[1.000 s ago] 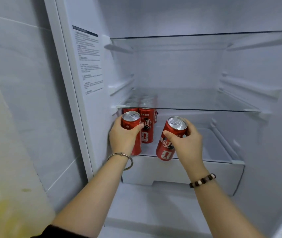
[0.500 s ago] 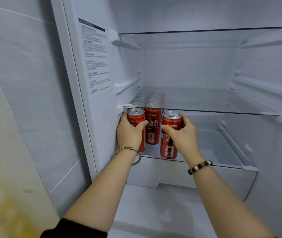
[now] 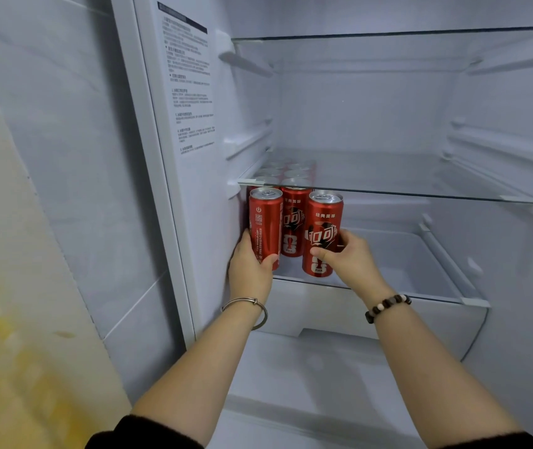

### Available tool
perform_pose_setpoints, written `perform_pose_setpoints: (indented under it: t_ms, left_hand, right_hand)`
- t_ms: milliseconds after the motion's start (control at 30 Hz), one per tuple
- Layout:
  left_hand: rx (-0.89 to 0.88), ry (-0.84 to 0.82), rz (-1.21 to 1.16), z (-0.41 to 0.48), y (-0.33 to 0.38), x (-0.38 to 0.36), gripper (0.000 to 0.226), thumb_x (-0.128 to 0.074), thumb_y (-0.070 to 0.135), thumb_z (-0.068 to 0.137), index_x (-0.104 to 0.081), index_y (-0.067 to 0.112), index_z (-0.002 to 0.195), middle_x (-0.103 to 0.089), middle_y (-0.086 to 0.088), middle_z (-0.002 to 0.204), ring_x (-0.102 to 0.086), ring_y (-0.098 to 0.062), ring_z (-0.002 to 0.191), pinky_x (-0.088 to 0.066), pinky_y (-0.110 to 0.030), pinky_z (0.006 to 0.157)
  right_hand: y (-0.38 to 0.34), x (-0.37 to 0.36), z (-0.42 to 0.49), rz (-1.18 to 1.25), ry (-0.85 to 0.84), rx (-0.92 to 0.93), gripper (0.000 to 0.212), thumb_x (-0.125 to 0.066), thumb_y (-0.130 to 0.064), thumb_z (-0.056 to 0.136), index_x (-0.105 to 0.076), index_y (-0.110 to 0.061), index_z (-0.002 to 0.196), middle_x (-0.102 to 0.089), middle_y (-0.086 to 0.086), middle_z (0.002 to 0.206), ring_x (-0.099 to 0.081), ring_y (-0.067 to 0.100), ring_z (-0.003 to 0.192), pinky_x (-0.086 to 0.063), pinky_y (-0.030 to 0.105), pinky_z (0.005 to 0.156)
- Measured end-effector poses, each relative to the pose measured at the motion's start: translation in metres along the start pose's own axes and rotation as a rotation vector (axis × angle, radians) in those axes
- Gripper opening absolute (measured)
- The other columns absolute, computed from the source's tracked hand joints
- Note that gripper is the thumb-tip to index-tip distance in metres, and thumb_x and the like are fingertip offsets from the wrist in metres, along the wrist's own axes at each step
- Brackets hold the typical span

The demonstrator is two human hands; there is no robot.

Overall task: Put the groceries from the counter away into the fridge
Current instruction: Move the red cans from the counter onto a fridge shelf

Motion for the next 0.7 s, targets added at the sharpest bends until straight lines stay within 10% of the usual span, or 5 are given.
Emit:
perform_pose_setpoints:
  t_ms: [700]
  left_hand:
    - [-0.042,0.071,0.043,-0.003,-0.013,-0.005,0.057,-0.065,0.019,0.086,-0.041,0.024,0.138,-0.06,0.003,0.125,-0.059,-0.017,0.112,-0.05,-0.039,0.096]
  right_hand:
    - [0.009,-0.038,0.003,0.038,0.018,0.047,0.051,-0.076,-0.021,0.077,-0.048,-0.019,0.119,-0.055,-0.011,0.106,-0.053,0.005,0.097,-0.04,0.012,0.071]
Point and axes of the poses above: each hand's wrist, its own z-axis towards the middle knuckle, its own x-axis out of the back of the hand, y = z × x, the point moved 2 cm from there along z, towards the middle knuckle
